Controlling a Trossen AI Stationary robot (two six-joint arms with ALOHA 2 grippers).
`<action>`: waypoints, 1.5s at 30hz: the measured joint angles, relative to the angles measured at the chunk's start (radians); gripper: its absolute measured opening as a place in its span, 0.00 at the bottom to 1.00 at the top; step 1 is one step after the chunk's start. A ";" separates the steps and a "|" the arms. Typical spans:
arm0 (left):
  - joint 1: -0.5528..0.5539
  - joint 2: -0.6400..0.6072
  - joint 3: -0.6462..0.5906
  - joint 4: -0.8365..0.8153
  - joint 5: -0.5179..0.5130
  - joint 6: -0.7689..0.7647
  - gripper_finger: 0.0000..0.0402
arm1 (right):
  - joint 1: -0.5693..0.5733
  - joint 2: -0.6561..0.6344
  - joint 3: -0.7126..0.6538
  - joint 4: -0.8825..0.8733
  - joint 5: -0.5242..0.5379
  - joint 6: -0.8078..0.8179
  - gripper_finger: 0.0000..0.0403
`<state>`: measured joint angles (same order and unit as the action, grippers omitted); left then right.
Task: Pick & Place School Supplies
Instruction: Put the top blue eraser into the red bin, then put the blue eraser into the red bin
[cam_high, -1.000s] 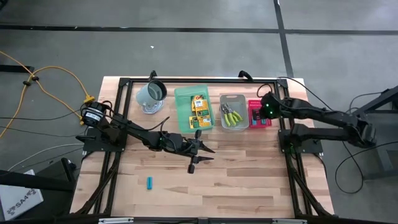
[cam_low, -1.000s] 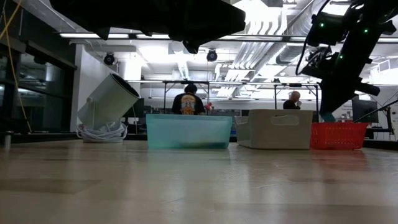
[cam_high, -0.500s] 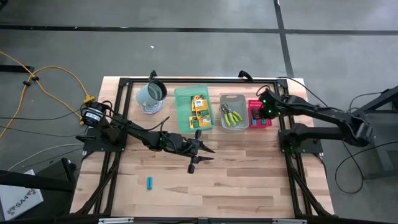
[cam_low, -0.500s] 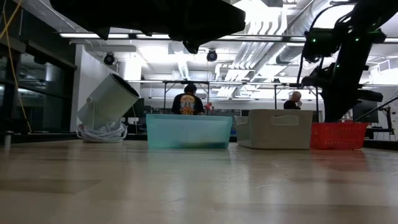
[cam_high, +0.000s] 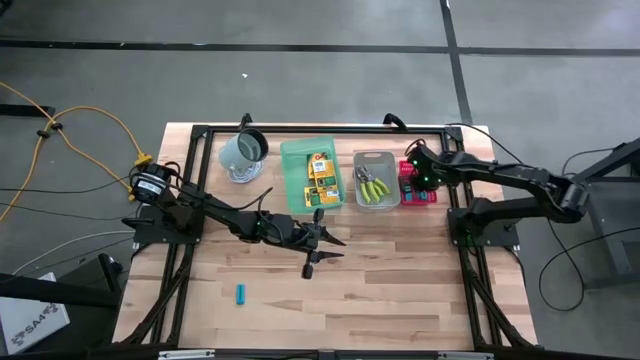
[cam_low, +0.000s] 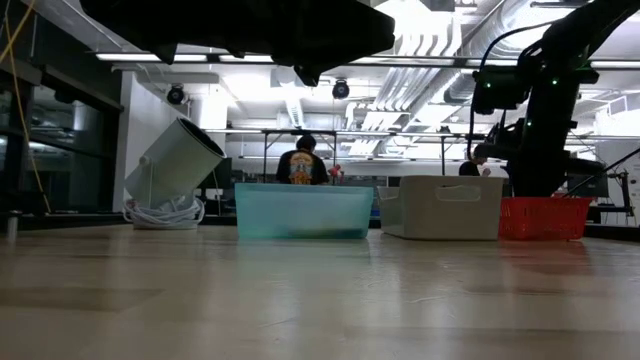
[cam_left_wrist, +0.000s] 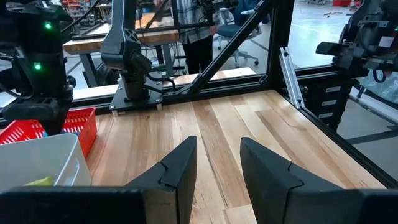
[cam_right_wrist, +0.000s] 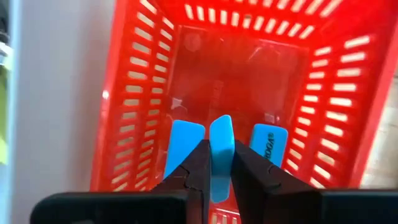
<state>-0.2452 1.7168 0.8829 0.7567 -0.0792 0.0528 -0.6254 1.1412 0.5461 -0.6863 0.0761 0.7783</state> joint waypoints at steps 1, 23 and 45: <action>0.000 0.000 0.000 0.000 0.000 0.000 0.30 | 0.000 0.000 0.000 0.006 0.000 -0.008 0.11; 0.000 0.000 0.000 0.000 0.000 0.000 0.30 | 0.001 -0.001 0.000 0.026 -0.007 -0.062 0.33; -0.018 0.000 0.000 0.000 0.000 0.025 0.30 | 0.013 -0.174 0.199 -0.118 -0.128 -0.125 0.26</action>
<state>-0.2628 1.7168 0.8829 0.7563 -0.0792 0.0781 -0.6126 0.9672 0.7448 -0.8038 -0.0515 0.6537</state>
